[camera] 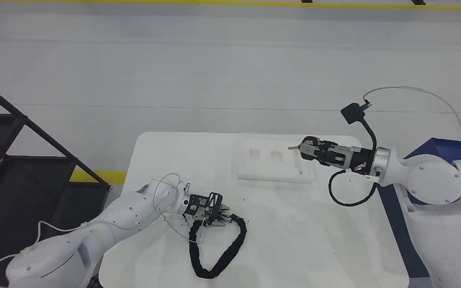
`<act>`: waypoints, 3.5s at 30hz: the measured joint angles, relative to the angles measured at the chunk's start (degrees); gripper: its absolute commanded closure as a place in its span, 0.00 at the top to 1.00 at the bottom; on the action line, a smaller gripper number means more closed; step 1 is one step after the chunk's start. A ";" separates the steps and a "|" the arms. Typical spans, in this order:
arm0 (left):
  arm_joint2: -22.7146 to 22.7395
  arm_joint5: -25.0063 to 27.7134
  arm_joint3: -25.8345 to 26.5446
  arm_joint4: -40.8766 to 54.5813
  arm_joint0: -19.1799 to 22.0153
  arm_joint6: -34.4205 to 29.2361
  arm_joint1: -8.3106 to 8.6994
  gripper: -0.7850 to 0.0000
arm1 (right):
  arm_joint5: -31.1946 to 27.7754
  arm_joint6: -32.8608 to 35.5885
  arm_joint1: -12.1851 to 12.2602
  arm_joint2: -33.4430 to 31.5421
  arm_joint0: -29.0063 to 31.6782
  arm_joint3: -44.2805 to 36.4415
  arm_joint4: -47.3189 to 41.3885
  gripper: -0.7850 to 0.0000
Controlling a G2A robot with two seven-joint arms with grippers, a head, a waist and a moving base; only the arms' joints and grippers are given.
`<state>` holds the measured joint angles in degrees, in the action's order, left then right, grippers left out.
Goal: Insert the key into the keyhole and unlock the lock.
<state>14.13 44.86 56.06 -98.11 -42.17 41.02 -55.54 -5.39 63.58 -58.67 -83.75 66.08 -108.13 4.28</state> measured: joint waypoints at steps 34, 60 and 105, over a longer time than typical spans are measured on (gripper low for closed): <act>5.78 6.84 16.49 15.73 -1.03 11.57 5.43 0.00 | 3.46 10.08 0.63 5.58 -1.26 -4.08 4.38 0.00; -1.56 -3.96 17.30 23.79 5.09 22.38 1.56 0.00 | 8.17 11.04 1.84 5.94 -1.50 -14.24 3.28 0.00; 7.97 -23.25 13.17 19.41 -3.97 22.69 -5.57 0.00 | 30.50 13.84 3.31 14.36 -5.83 -25.28 21.66 0.00</act>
<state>22.10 21.61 69.23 -78.70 -46.13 63.72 -61.11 25.11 77.42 -55.36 -69.39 60.25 -133.42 25.94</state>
